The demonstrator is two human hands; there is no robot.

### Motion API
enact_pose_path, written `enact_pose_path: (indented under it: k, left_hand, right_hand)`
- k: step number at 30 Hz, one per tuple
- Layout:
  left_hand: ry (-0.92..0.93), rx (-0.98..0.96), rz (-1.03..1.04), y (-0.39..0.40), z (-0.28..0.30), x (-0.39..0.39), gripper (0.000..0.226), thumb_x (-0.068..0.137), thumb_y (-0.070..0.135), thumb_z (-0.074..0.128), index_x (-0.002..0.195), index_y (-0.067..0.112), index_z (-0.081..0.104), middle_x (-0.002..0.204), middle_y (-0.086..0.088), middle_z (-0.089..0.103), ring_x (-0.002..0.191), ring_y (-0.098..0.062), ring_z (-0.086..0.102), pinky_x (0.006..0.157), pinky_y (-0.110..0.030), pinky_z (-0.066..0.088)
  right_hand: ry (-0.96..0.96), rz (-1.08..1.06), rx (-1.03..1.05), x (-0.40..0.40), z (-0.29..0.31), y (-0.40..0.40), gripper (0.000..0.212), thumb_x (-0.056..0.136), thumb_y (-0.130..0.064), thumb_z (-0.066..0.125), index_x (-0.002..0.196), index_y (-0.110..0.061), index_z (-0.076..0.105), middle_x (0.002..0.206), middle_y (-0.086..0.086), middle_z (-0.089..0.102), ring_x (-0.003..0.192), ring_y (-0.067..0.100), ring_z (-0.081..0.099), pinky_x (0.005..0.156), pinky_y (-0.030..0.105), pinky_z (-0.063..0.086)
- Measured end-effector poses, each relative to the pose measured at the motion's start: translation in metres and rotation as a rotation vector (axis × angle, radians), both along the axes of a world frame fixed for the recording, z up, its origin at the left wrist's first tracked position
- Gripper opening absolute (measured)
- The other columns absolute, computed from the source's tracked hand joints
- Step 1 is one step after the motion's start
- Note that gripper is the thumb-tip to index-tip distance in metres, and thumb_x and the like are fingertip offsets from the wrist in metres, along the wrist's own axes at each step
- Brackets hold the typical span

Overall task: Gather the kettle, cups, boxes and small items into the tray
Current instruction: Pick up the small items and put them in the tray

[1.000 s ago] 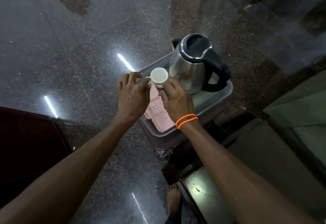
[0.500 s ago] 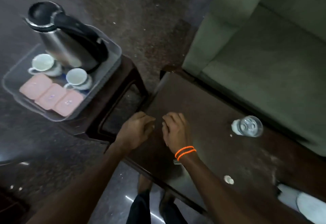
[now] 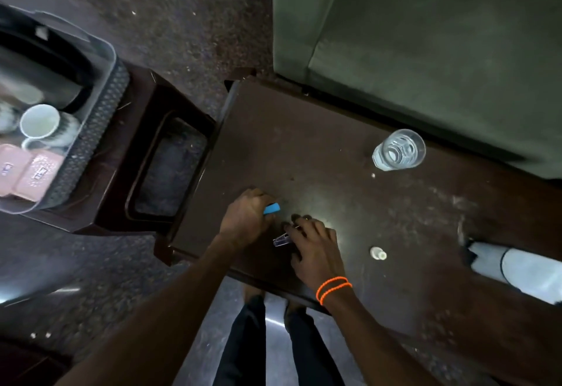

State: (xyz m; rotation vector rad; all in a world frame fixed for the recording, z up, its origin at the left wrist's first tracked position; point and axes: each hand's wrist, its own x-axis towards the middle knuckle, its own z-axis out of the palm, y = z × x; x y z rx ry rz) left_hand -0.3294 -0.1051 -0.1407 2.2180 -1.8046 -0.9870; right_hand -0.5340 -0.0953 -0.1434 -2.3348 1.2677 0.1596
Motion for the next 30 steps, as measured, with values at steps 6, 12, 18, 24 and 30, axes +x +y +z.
enact_pose_path:
  k: [6,12,18,24,30]
  left_hand:
    - [0.020,-0.021,0.050,0.002,0.004,0.015,0.026,0.087,0.031,0.072,0.109,0.017,0.073,0.105,-0.003,0.067,0.101,-0.023,0.063,0.086,-0.041,0.053]
    - [0.041,-0.116,0.230,0.014,0.037,0.065,0.018,0.089,0.030,0.074,0.101,0.017,0.070,0.094,0.002,0.062,0.087,-0.017,0.060,0.073,-0.032,0.049]
    - [0.073,-0.219,0.537,0.037,0.091,0.160,0.038,0.081,0.039,0.080,0.115,0.028,0.066,0.103,0.006,0.076,0.092,-0.013,0.071,0.081,-0.033,0.057]
    - [-0.035,-0.378,0.747,0.072,0.135,0.268,0.024,0.086,0.035,0.075,0.105,0.019,0.072,0.096,-0.002,0.080,0.086,-0.022,0.075,0.076,-0.031,0.056]
    - [-0.133,-0.374,0.839,0.113,0.140,0.350,0.017,0.092,0.018,0.072,0.104,0.010,0.081,0.098,-0.014,0.080,0.089,-0.028,0.076,0.081,-0.036,0.056]
  right_hand:
    - [0.042,0.077,-0.121,0.010,-0.005,-0.015,0.040,0.081,-0.019,0.071,0.119,-0.028,0.070,0.119,-0.006,0.066,0.111,0.024,0.055,0.085,0.038,0.039]
    - [-0.013,0.163,-0.208,0.051,0.029,-0.039,0.029,0.078,-0.018,0.077,0.104,-0.028,0.069,0.100,-0.009,0.062,0.099,0.022,0.056,0.080,0.038,0.037]
    - [-0.104,0.311,-0.325,0.161,0.075,-0.059,0.026,0.077,-0.017,0.077,0.100,-0.027,0.069,0.099,-0.007,0.062,0.098,0.023,0.056,0.083,0.040,0.033]
    - [-0.220,0.480,-0.363,0.303,0.114,-0.056,0.020,0.085,-0.026,0.071,0.105,-0.028,0.068,0.104,-0.005,0.063,0.103,0.025,0.056,0.085,0.042,0.036]
    - [-0.269,0.691,-0.353,0.416,0.138,-0.033,0.024,0.091,-0.021,0.056,0.111,-0.025,0.069,0.108,0.000,0.066,0.106,0.030,0.058,0.084,0.044,0.038]
